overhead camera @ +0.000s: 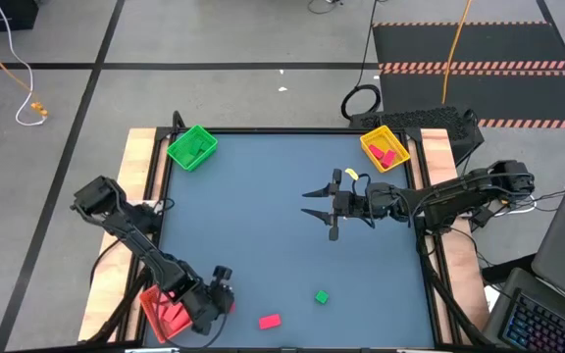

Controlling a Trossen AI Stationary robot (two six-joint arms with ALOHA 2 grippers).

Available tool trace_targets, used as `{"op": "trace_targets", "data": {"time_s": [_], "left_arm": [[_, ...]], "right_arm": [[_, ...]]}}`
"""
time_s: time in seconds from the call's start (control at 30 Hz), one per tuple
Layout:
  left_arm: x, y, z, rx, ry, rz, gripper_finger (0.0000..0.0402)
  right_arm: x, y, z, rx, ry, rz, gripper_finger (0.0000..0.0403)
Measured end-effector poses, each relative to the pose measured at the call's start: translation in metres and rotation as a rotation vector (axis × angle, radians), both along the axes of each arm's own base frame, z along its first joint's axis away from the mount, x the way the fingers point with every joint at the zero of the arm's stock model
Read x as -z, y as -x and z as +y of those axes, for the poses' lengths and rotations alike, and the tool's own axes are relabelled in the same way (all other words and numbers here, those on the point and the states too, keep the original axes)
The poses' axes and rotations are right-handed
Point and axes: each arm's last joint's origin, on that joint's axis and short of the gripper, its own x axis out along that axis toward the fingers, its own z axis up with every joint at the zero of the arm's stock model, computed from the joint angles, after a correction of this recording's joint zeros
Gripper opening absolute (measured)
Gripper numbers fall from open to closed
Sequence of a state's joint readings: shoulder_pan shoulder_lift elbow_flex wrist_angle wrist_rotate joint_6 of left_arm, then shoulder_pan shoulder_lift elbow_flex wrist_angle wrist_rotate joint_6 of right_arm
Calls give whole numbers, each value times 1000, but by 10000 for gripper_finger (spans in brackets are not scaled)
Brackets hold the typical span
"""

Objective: Sort & place blocks by color
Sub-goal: Put the red block into the yellow bin

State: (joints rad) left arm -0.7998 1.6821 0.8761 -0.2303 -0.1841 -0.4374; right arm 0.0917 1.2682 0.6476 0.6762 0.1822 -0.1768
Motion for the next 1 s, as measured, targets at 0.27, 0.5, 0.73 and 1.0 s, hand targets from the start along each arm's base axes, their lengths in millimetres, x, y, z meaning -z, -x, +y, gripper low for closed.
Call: {"op": "trace_targets", "data": {"time_s": [0.27, 0.5, 0.73, 1.0], "left_arm": [[-5, -33, 33, -68, -140, -151, 127], [-33, -84, 98, -186, -185, -389, 124], [-56, -115, 181, -289, -51, -556, 122], [-53, -118, 220, -351, 39, -523, 122]], "right_arm": [[0, 0, 0, 0, 0, 0, 169], [0, 0, 0, 0, 0, 0, 169], [0, 0, 0, 0, 0, 0, 169], [0, 0, 0, 1, 0, 0, 169]]}}
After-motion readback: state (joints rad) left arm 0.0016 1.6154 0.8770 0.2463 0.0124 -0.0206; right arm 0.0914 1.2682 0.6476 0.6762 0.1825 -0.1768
